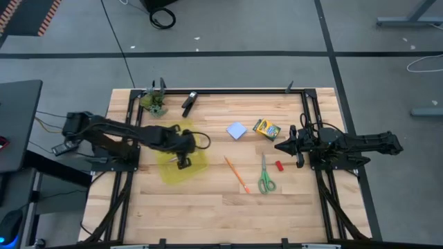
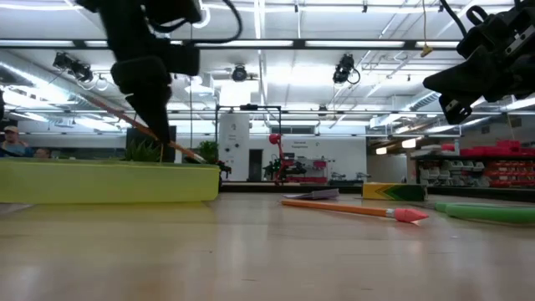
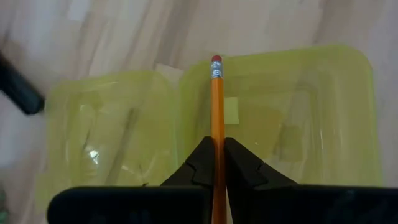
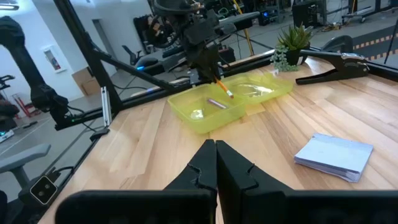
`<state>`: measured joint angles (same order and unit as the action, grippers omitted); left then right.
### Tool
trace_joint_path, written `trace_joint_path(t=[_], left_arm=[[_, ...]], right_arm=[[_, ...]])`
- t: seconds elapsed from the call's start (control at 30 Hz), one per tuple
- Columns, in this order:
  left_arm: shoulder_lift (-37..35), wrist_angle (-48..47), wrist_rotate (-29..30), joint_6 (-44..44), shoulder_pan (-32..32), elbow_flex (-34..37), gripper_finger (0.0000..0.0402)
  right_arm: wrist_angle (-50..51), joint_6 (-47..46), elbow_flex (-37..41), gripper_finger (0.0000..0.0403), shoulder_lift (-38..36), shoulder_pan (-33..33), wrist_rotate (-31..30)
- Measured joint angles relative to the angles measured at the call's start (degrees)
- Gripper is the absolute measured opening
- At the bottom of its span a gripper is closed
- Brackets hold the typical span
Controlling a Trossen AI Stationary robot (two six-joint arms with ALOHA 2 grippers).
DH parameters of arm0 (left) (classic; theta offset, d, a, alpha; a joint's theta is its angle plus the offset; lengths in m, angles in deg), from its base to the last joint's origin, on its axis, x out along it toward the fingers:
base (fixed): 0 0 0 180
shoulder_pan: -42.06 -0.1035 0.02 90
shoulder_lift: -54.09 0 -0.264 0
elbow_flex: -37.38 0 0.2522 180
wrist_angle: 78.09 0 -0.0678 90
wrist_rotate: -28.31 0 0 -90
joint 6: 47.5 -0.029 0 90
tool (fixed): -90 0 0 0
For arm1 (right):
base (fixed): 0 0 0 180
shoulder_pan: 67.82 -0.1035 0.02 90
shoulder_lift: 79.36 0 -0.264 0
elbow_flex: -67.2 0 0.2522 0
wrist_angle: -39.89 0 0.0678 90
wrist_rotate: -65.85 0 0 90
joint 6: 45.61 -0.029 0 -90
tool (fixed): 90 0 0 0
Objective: Pack school essentials
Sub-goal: Put the left orange pencil into the yellow supply box, then put the orange pencil into the yellow supply box
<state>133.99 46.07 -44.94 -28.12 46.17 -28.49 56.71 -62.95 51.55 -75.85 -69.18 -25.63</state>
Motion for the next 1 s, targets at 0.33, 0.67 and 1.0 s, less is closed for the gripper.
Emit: trace_joint_path(t=[0.33, 0.67, 1.0], left_arm=[[-4.6, 12.8, 1.7, 13.2, 2.9, 12.3, 0.0027], [-4.1, 14.6, 2.9, 15.6, 2.8, 14.0, 0.0087], [-2.7, 11.9, 2.3, 2.1, 1.2, 3.9, 0.0160]], right_arm=[[0.0, 0.0, 0.0, 0.0007, 0.0, 0.0, 0.0], [0.0, 0.0, 0.0, 0.0007, 0.0, 0.0, 0.0], [0.0, 0.0, 0.0, 0.0007, 0.0, 0.0, 0.0]])
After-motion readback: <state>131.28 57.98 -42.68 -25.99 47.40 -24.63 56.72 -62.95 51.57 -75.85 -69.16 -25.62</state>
